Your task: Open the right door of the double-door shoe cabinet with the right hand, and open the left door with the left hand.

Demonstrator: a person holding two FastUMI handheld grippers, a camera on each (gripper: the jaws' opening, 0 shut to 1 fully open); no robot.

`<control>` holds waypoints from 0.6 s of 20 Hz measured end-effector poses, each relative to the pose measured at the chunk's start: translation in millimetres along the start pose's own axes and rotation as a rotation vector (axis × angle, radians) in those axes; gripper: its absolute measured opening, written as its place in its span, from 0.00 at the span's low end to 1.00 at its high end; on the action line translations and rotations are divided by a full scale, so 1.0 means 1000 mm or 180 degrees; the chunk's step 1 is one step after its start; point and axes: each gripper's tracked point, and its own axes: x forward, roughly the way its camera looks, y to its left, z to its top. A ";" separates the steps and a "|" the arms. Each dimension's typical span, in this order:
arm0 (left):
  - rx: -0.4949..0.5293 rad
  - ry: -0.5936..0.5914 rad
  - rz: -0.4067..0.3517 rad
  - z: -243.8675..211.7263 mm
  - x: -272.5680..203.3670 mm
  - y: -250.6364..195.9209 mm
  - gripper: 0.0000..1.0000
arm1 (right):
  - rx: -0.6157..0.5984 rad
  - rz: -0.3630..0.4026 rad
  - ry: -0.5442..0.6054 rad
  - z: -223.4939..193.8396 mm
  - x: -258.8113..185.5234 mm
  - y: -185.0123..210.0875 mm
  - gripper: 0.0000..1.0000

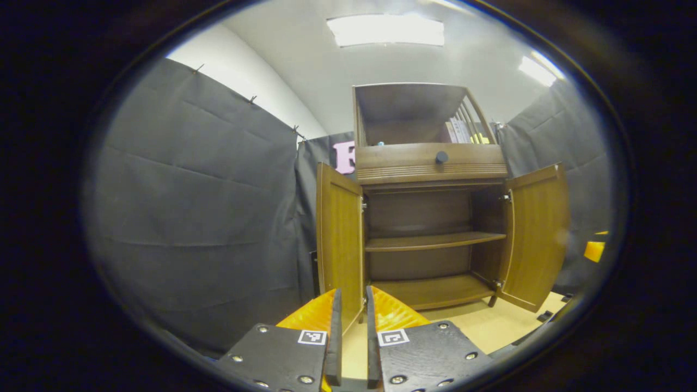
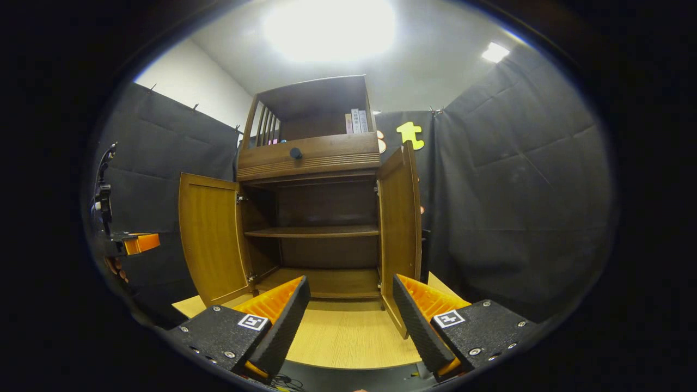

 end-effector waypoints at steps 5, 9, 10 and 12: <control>0.0070 -0.0046 0.0008 0.004 -0.024 0.000 0.24 | -0.0013 0.0006 -0.0005 -0.004 -0.014 -0.001 0.94; 0.0092 -0.0059 0.0039 0.007 -0.038 0.003 0.42 | 0.0013 0.0007 0.0010 -0.006 -0.020 0.001 0.94; 0.0124 -0.0059 0.0058 0.006 -0.041 0.005 0.51 | 0.0010 0.0008 0.0011 -0.006 -0.020 0.001 0.94; 0.0166 -0.0057 0.0030 0.005 -0.044 0.003 0.69 | 0.0006 0.0012 0.0004 -0.005 -0.021 0.002 0.94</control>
